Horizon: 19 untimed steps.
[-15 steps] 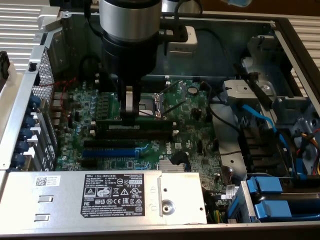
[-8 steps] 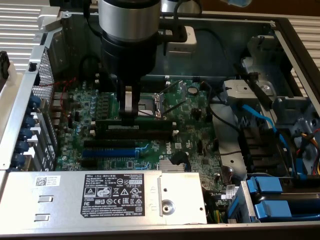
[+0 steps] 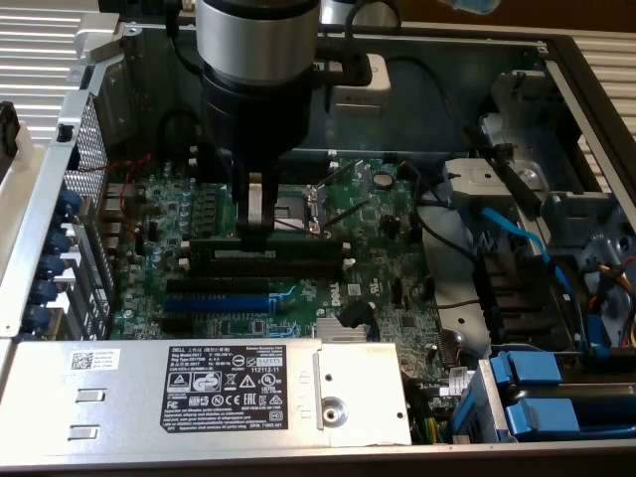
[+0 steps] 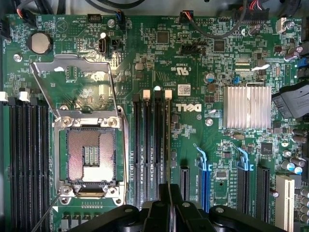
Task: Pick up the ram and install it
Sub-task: 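Insert the ram into the slot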
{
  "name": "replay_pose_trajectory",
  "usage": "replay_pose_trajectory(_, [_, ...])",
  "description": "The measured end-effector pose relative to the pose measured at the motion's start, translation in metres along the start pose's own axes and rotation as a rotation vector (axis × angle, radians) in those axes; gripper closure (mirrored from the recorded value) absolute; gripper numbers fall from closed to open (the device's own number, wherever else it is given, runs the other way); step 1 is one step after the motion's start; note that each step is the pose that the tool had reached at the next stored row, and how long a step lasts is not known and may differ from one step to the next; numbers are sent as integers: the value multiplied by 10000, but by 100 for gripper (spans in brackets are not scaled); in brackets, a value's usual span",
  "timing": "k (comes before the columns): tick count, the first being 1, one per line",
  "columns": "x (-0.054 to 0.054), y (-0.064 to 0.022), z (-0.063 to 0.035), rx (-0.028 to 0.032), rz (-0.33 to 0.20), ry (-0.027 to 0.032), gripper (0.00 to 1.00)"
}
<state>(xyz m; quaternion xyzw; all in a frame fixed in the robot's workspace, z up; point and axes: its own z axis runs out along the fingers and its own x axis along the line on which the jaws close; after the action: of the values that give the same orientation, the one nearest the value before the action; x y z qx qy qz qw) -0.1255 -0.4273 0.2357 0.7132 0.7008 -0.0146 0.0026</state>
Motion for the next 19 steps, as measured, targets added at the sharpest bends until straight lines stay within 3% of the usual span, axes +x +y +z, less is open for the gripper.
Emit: replay_pose_trajectory(19, [-1,9,11,41,-9,-2,88])
